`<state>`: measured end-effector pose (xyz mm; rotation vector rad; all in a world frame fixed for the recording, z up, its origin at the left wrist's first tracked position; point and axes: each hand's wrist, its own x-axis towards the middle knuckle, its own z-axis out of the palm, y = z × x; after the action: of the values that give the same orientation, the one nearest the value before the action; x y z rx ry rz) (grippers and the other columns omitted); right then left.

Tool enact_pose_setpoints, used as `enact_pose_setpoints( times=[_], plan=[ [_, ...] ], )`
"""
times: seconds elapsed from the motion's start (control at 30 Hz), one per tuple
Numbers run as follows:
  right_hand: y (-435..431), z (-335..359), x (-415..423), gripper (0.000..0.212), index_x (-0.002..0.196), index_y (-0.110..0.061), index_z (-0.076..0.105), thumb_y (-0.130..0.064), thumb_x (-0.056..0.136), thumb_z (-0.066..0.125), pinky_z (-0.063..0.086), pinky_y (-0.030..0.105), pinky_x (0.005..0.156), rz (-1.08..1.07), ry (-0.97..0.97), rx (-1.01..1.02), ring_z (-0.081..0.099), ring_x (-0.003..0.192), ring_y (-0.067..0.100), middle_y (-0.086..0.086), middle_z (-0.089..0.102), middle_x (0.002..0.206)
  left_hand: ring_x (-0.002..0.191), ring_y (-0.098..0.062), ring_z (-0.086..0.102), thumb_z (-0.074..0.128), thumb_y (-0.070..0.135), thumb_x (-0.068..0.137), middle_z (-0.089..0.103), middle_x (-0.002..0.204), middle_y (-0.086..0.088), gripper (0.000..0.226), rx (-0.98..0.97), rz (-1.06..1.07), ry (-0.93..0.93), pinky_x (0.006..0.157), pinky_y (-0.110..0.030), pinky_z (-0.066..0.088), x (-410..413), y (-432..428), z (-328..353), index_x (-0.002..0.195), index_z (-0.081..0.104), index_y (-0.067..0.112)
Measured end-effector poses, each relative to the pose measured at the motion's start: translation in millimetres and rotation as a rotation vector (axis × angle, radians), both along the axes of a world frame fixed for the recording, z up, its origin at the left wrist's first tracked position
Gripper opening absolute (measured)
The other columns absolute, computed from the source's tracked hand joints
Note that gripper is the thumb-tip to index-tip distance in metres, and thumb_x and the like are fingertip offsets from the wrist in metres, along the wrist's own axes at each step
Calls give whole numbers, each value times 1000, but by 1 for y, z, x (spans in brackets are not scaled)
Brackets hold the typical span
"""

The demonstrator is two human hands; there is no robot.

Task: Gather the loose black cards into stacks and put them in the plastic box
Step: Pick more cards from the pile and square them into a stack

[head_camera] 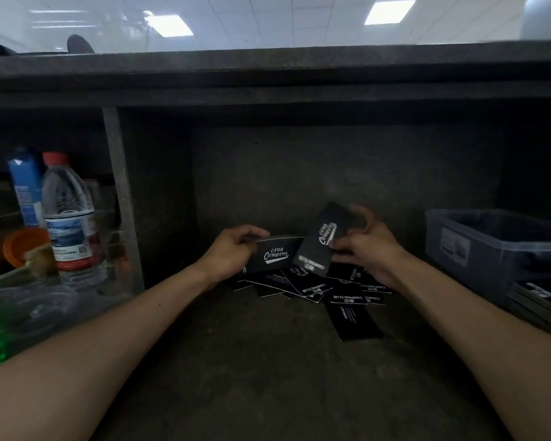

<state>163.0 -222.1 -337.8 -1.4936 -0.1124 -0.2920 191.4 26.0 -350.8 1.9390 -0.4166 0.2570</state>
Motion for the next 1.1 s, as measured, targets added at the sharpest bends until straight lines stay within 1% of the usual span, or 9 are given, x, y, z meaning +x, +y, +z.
enact_pose_setpoints(
  times=[0.1,0.23,0.3,0.37,0.5,0.63,0.8,0.97,1.1],
  plan=[
    [0,0,4,94,144,-42,36,21,78,63,61,40,63,19,6,63,69,96,27,0,56,116,97,-20,67,52,-10,91,71,108,-13,36,31,-20,-17,88,-34,55,-3,0,0,114,68,13],
    [7,-7,4,52,110,-36,57,10,86,64,57,29,55,-42,14,77,70,88,22,2,61,112,100,-16,69,57,7,95,73,106,-1,25,6,-50,82,87,-28,55,-7,-1,4,108,71,22],
    [11,-15,4,37,99,-30,61,1,84,73,56,25,54,-122,-6,52,70,79,14,1,66,102,96,-1,68,67,28,92,73,105,10,16,49,-56,76,79,-15,51,-9,0,6,107,72,29],
    [15,-21,4,32,93,-24,63,-6,75,83,57,26,59,-201,-31,0,70,75,12,0,71,92,92,8,65,78,36,83,70,105,15,29,121,-54,29,69,-5,46,-10,0,5,110,70,29],
    [20,-23,5,37,91,-17,64,-12,66,91,55,20,57,-193,-70,-179,70,67,11,-2,73,78,97,-4,65,78,9,83,69,107,6,35,151,-60,-53,74,-5,50,-8,0,-1,116,67,19],
    [14,-19,3,53,105,-20,60,-22,64,93,53,28,84,-141,-36,-616,69,87,13,-2,72,94,84,0,65,60,-8,89,70,101,3,36,79,13,-3,65,-6,51,-1,3,1,112,68,20],
    [12,-15,-8,23,97,-30,78,-41,76,82,48,18,83,95,-139,-1131,65,93,0,-16,73,96,85,-16,66,46,-14,86,70,102,-9,42,2,96,42,75,-24,54,5,6,-1,104,69,17],
    [15,-1,-16,26,88,-35,80,-53,70,83,50,20,73,167,-106,-1216,63,76,-7,-23,72,76,81,-12,66,52,-6,89,70,91,1,33,16,93,66,63,-14,55,3,5,-1,105,69,16],
    [14,-1,-19,26,85,-35,81,-48,64,88,50,25,82,272,-89,-1151,66,81,-5,-20,74,81,82,-10,66,52,-3,93,70,97,-3,30,13,108,59,64,-14,55,1,3,0,114,68,13]
  ],
)
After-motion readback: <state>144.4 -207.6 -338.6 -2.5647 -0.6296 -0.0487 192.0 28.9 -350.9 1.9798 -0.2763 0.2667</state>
